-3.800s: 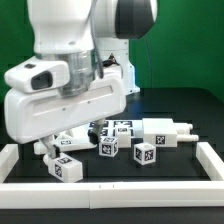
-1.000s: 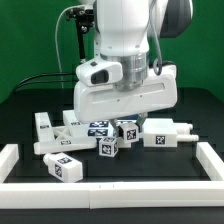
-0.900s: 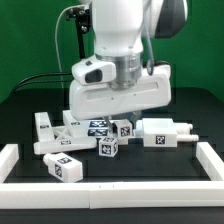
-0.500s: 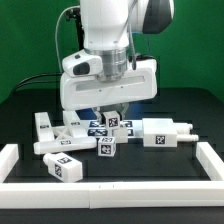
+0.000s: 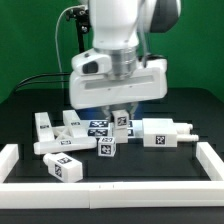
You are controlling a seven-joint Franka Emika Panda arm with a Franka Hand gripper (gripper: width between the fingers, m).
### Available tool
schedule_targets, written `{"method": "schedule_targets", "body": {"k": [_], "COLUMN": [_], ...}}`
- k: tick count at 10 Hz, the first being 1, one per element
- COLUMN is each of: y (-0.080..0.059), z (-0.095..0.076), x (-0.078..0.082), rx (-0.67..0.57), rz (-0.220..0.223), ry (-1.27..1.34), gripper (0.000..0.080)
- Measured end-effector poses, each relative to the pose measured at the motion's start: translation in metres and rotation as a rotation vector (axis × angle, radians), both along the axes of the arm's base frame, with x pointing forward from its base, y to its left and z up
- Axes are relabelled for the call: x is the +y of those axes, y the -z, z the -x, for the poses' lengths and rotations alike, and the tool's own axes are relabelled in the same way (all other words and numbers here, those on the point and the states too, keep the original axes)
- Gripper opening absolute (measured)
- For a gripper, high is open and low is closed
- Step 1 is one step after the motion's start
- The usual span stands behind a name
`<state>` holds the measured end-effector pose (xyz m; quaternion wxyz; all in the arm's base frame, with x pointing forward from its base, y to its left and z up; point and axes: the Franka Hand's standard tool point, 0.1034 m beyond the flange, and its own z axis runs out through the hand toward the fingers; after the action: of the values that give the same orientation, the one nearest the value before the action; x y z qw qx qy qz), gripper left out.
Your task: Assemble chair
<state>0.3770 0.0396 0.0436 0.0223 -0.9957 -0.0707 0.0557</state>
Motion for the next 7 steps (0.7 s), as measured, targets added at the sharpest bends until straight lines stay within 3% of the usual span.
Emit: {"method": "schedule_targets", "body": {"k": [2,3,4,5,6,7], "y": [-0.007,-0.006,0.003,0.003,0.001,-0.002], "z": [-0.002,-0.005,-0.002,0.000,-0.001,0.005], "x": [0.048,0.054,0.035,0.035,0.042,0.059], "rx": [0.003,-0.001,-0.023,-0.009,-0.012,0.011], "rz": [0.009,0.009,0.005,0.009,0.008,0.023], "ry": [0.065,0.052,0.013,0.044,0.042,0.117], "gripper": [0.0267,0.0267,0.0267,0.0268,0.0267,0.0267]}}
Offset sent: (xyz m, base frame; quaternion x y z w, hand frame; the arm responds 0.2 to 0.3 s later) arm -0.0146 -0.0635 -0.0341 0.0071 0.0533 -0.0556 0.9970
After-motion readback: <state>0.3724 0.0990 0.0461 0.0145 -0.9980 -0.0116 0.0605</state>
